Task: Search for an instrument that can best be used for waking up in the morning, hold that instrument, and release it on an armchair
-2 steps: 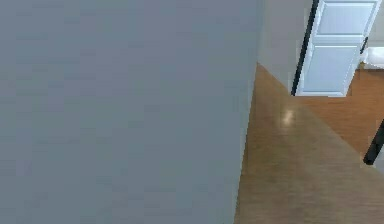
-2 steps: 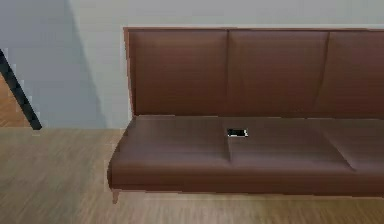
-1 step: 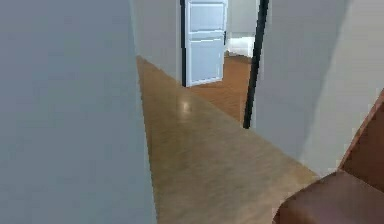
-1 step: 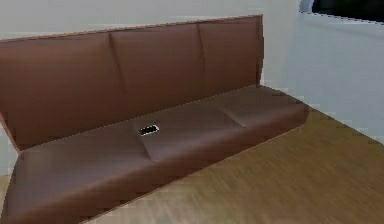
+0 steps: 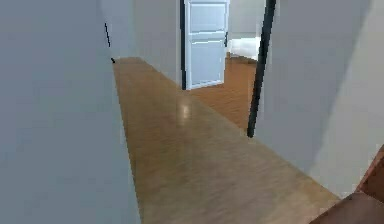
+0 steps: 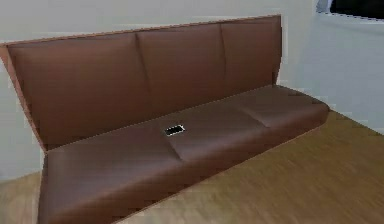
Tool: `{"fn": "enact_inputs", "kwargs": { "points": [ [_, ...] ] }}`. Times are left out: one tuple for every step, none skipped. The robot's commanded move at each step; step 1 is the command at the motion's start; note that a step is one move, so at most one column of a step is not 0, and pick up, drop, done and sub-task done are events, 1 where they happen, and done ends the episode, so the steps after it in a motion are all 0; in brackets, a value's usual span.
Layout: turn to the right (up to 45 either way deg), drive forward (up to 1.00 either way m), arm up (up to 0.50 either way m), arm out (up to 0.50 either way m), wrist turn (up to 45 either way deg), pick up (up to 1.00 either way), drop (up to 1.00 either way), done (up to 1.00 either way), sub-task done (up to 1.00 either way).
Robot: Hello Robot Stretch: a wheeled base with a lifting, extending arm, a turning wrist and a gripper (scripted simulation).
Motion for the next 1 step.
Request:
{"fn": "enact_inputs", "kwargs": {
  "points": [
    [9.0, 0.00, 0.00, 0.00, 0.0, 0.00, 0.00, 0.00, 0.00]
  ]
}}
